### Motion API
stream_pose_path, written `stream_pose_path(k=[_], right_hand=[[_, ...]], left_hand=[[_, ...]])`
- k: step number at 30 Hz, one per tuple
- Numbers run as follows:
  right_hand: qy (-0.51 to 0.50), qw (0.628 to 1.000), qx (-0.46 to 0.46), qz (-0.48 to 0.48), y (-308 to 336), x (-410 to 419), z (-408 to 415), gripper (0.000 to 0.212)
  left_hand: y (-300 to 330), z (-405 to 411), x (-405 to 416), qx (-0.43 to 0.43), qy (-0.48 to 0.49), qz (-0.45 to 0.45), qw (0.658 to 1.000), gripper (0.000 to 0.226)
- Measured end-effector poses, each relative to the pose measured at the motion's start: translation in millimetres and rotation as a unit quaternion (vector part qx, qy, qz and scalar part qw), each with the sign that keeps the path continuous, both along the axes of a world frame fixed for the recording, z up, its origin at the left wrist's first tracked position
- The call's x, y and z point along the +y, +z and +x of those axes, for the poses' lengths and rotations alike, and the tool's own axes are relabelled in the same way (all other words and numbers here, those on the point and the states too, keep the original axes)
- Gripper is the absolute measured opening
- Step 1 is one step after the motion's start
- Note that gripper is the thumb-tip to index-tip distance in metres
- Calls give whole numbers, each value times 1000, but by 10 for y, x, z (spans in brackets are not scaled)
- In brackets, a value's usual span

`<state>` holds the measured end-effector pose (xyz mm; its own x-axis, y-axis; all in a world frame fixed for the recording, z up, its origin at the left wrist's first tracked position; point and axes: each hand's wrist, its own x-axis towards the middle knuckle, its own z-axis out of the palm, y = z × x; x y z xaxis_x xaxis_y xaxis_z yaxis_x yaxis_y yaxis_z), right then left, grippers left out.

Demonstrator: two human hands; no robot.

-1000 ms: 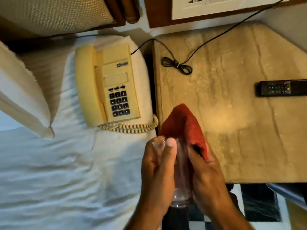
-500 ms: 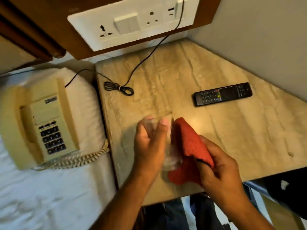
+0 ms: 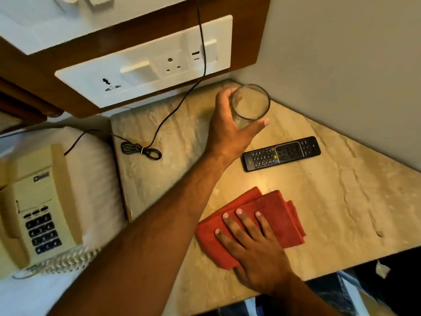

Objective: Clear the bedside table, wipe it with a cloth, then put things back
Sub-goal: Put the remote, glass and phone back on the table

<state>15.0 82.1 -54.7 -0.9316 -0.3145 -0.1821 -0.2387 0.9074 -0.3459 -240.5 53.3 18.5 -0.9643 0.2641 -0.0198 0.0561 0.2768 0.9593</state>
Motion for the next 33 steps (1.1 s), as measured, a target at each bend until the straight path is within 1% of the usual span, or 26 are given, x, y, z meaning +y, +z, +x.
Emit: stream_pose_path(k=[4,8,11,13,14,16,18,20,21,22,23,24,25,26,27,28,29,30,31,32,33], right_hand=[[-5,999,34,4,-3,25,-23,74],[-5,999,35,6,0,16,-20,72],[-10,1000,24,6,29,16,-22,68],[-10,1000,28,8,51,17,-28,69],[-11,999,30,9,60,0,-31,69],[-22,999,29,7,66,-27,-20,68],[-19,999,23,10,75,-144,-38,71],[32,999,26,12,78,-306,-101,72],[67,997,36,10,86,-382,-164,72],[101,994,45,7,98,-490,-237,73],[127,991,48,9,118,-552,-328,74],[142,989,48,9,138,-645,-424,76],[146,988,42,6,156,-740,-514,79],[142,990,28,3,179,-805,-571,82],[139,990,14,-5,193,-901,-618,86],[145,989,6,-9,194,-971,-646,90],[163,987,4,-7,198,-1031,-675,92],[191,982,5,2,215,-1074,-716,91],[222,975,12,13,243,-1085,-775,89],[247,968,21,26,274,-1101,-838,87],[260,965,28,33,305,-1091,-902,86]], left_hand=[[-155,29,133,-23,-13,-13,1000,87],[-196,22,118,-18,-9,-36,999,90],[-119,107,58,-7,-26,-63,998,102],[-30,265,-126,3,-41,-77,996,113],[28,384,-286,2,-40,-81,996,113],[172,702,-644,-1,-33,-102,994,101],[364,1009,-1175,34,0,-146,989,83],[523,1185,-1909,90,65,-223,968,72],[568,1211,-2346,99,115,-260,954,68],[632,1218,-2806,74,182,-278,940,68],[683,1181,-3194,23,255,-275,927,71],[738,1142,-3551,-41,325,-275,904,74],[778,1102,-3808,-106,383,-260,880,73],[760,1051,-3956,-165,420,-205,869,71],[742,1010,-4068,-215,428,-125,869,66],[695,981,-4118,-245,404,-54,880,58],[658,964,-4132,-262,362,-22,894,49],[608,967,-4142,-263,320,-18,910,49],[569,978,-4145,-258,292,-23,921,55],[544,1000,-4172,-252,282,-18,926,60],[526,1018,-4204,-247,283,-15,926,60]])
